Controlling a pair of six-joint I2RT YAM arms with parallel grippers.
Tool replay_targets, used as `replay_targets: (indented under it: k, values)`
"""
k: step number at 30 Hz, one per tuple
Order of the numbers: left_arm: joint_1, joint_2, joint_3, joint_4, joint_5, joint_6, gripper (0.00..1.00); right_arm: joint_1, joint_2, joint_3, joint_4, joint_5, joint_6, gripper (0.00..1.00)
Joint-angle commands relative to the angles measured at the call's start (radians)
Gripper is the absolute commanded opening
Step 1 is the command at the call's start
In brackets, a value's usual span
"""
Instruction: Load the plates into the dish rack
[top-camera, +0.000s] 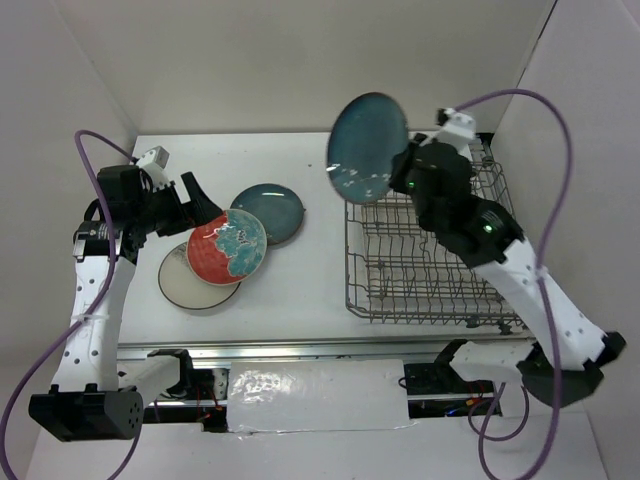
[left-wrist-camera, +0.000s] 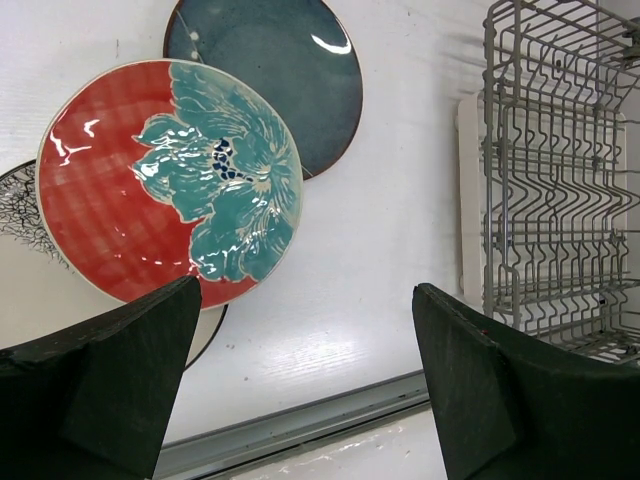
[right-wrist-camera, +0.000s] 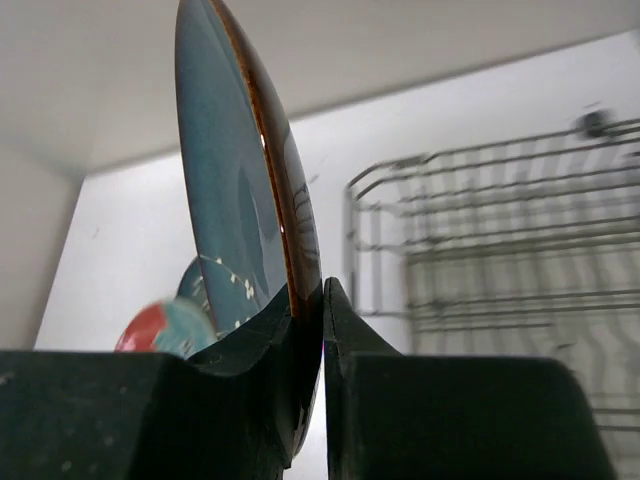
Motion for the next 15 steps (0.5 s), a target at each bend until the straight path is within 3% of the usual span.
replay_targets:
  k: [1, 9, 15]
  values:
    - [0.007, -0.001, 0.030, 0.040, 0.021, -0.007, 0.99, -0.038, -0.138, -0.052, 0.074, 0.244, -0.071, 0.00]
    - [0.007, 0.022, 0.036, 0.059, 0.058, -0.021, 0.99, -0.196, -0.269, -0.238, 0.093, 0.269, -0.133, 0.00]
    - [0.007, 0.027, 0.027, 0.057, 0.041, -0.014, 0.99, -0.268, -0.274, -0.304, 0.116, 0.288, -0.200, 0.00]
